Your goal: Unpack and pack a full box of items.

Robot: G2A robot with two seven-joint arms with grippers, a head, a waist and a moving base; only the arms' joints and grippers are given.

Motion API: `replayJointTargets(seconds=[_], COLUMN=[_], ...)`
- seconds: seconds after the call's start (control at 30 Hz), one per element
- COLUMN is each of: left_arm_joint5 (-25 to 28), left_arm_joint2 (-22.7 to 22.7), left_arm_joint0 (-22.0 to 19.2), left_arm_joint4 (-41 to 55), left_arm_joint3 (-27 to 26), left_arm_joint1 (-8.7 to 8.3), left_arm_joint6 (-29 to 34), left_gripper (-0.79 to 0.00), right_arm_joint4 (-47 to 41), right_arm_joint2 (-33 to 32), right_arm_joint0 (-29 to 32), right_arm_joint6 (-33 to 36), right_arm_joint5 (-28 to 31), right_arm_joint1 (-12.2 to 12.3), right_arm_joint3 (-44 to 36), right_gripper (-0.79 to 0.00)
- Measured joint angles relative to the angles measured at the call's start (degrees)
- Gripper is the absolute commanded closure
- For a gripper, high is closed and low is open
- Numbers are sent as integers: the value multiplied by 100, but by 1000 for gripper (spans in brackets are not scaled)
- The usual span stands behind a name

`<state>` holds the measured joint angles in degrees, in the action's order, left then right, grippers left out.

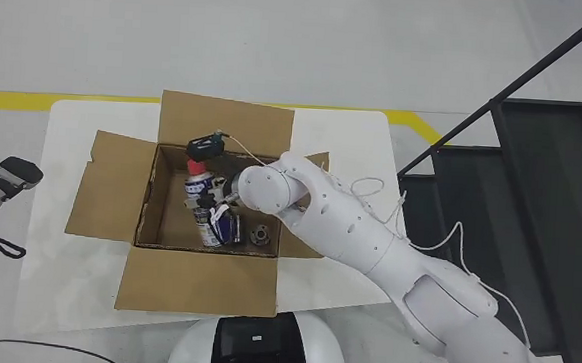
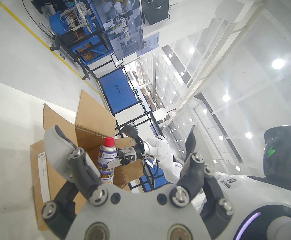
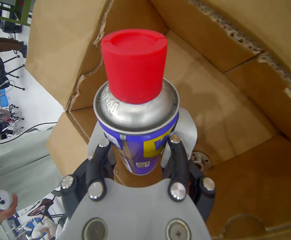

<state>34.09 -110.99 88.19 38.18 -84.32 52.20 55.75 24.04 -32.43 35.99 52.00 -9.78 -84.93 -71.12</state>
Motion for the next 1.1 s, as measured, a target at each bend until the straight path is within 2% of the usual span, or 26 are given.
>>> replayJointTargets(seconds=[0.1, 0.13, 0.17, 0.2, 0.47, 0.67, 0.87, 1.03, 1.1], left_arm_joint5=[0, 0, 0, 0, 0, -6, -273, 26, 209], left_arm_joint2=[0, 0, 0, 0, 0, -1, 2, 147, 218], left_arm_joint0=[0, 0, 0, 0, 0, 1, -44, -366, -528], left_arm_joint4=[0, 0, 0, 0, 0, -8, -473, -948, -1044], left_arm_joint3=[0, 0, 0, 0, 0, 0, 104, 585, 786], left_arm_joint1=[0, 0, 0, 0, 0, 0, -11, -63, -88], left_arm_joint6=[0, 0, 0, 0, 0, -9, -180, 416, 739], left_gripper=[-785, -785, -785, -785, -785, -785, -785, -785, -785], right_arm_joint4=[-59, -81, -100, -124, -328, -337, -452, -719, -804], right_arm_joint2=[214, 288, 338, 381, 568, 376, -295, -1322, -1739], right_arm_joint0=[-169, -230, -275, -320, -624, -682, -273, 636, 1055], right_arm_joint6=[14, 17, 16, 10, -129, -521, -614, -265, -69], right_arm_joint5=[51, 53, 51, 47, 210, 737, 1694, 2451, 2576], right_arm_joint1=[-164, -230, -280, -329, -695, -736, -413, 57, 223], right_arm_joint3=[385, 532, 637, 736, 1558, 1589, 855, -432, -977], right_gripper=[0, -86, -489, -785, -785, -785, -785, -785, -785])
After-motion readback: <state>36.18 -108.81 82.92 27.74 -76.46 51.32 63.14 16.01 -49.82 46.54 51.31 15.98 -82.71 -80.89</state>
